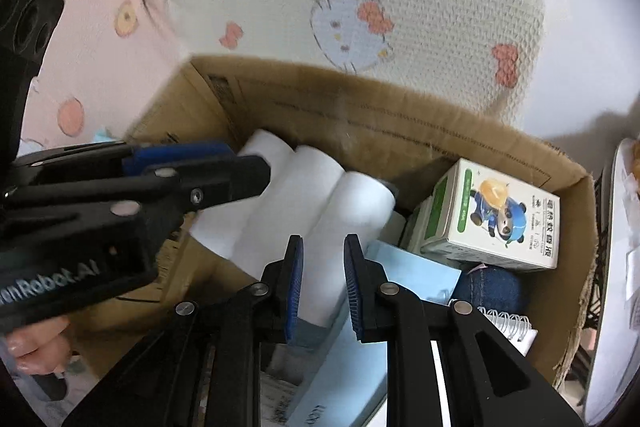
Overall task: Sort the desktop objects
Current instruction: 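Withdraw the left gripper from the box back to the cloth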
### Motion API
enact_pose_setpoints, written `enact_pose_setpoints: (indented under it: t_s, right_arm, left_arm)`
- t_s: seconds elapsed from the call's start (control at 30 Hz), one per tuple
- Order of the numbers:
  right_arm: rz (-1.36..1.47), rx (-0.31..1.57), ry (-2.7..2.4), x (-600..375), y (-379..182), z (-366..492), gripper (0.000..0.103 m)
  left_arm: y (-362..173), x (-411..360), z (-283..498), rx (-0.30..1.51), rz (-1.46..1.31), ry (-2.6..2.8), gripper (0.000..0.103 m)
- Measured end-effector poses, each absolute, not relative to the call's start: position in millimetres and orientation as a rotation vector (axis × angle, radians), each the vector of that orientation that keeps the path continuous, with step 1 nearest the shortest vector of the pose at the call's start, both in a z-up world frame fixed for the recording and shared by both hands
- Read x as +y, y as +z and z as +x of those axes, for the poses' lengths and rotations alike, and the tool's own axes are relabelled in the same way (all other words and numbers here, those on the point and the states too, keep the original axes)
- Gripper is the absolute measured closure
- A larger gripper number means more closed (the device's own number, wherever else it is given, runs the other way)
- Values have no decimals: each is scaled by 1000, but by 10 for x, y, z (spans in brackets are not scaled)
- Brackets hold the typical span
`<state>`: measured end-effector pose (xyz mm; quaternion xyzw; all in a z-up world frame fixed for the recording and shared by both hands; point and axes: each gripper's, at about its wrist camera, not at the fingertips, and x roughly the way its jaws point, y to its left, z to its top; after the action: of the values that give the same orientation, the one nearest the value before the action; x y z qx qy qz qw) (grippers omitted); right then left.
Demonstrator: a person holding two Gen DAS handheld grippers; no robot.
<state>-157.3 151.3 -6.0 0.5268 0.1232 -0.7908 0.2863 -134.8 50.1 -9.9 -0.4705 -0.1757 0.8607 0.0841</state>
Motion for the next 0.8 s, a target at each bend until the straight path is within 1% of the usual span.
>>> enact_pose_setpoints:
  t_s: [0.23,0.37,0.4,0.43,0.47,0.53,0.6,0.7,0.8]
  right_arm:
    - [1355,364,-2118,1539,95,-1296,86]
    - [1331,442,-2133,1477,51,-1260,86]
    - [1338,439,-2121,1487,39,-1241,86]
    - [1365,413,-2093,1506,8,-1228,86]
    - [1392,388,-2071,1528,-20,-1206,86]
    - [1458,342,-2021,1580,-112,-1176,86]
    - [1492,341,-2010,1602,-175,-1093,86]
    - [1497,389,-2023,1593,-245,-1081,86]
    - [1519,372,-2002,1574,-280,-1119,86]
  left_arm:
    - [70,470,-1065,-399,-1241,2669,54]
    - [88,450,-936,-346,-1187,2709,54]
    - [68,458,-934,-342,-1200,2688,58]
    - [36,475,-945,-346,-1218,2654,66]
    - [-2,498,-961,-348,-1240,2623,70]
    - [-101,589,-1026,-319,-1310,2556,75]
    - [-217,706,-1089,-260,-1392,2491,82]
    - [-343,802,-1156,-295,-1457,2378,82]
    - [-450,846,-1217,-334,-1534,2296,82]
